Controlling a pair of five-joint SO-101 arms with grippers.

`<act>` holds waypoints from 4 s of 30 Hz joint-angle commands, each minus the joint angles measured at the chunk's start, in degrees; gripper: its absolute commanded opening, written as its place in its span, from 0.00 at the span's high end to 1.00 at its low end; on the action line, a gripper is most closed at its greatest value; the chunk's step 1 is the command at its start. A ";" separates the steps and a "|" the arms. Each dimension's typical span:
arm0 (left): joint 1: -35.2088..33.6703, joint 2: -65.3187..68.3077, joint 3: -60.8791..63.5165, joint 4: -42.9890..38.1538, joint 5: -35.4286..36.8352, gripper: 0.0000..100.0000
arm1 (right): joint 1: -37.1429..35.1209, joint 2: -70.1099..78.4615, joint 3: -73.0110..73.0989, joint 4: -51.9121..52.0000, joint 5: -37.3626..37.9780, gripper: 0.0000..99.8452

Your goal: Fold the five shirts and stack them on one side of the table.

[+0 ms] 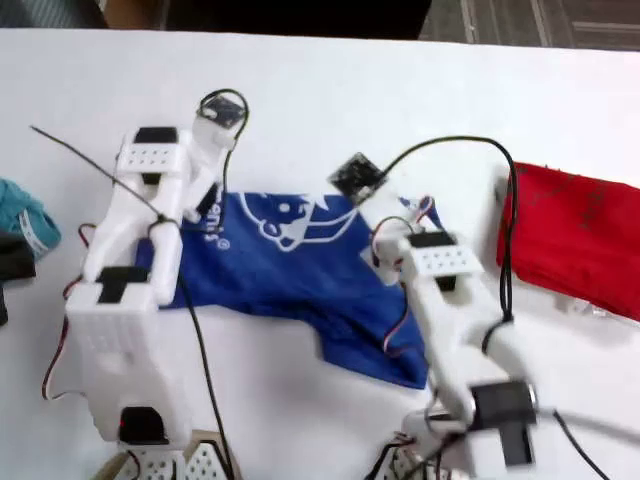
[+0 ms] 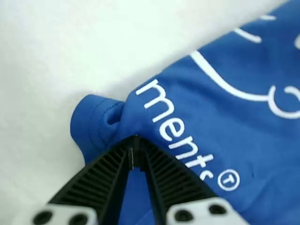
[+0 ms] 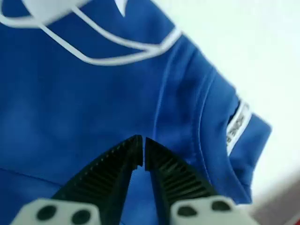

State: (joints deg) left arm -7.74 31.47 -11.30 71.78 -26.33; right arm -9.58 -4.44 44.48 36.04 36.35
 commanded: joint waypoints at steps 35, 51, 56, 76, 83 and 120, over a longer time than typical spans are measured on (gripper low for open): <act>-6.24 2.81 -14.11 5.71 1.85 0.87 | 6.73 10.68 -8.00 -1.36 -8.35 0.98; -6.51 10.37 -14.64 0.35 1.93 0.90 | 6.73 10.68 -8.00 -1.36 -8.35 0.98; -6.51 10.29 -14.64 -1.23 1.93 0.97 | 6.73 10.68 -8.00 -1.36 -8.35 0.98; -12.84 10.20 -20.26 -1.14 7.56 0.87 | 6.73 10.68 -8.00 -1.36 -8.35 0.98; -13.27 10.11 -20.79 -1.49 11.60 0.79 | 6.73 10.68 -8.00 -1.36 -8.35 0.98; -13.71 18.73 -39.08 9.23 17.67 0.97 | 6.73 10.68 -8.00 -1.36 -8.26 0.98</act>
State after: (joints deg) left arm -18.73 51.43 -46.02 78.55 -10.77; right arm -4.75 5.67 38.15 35.69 28.35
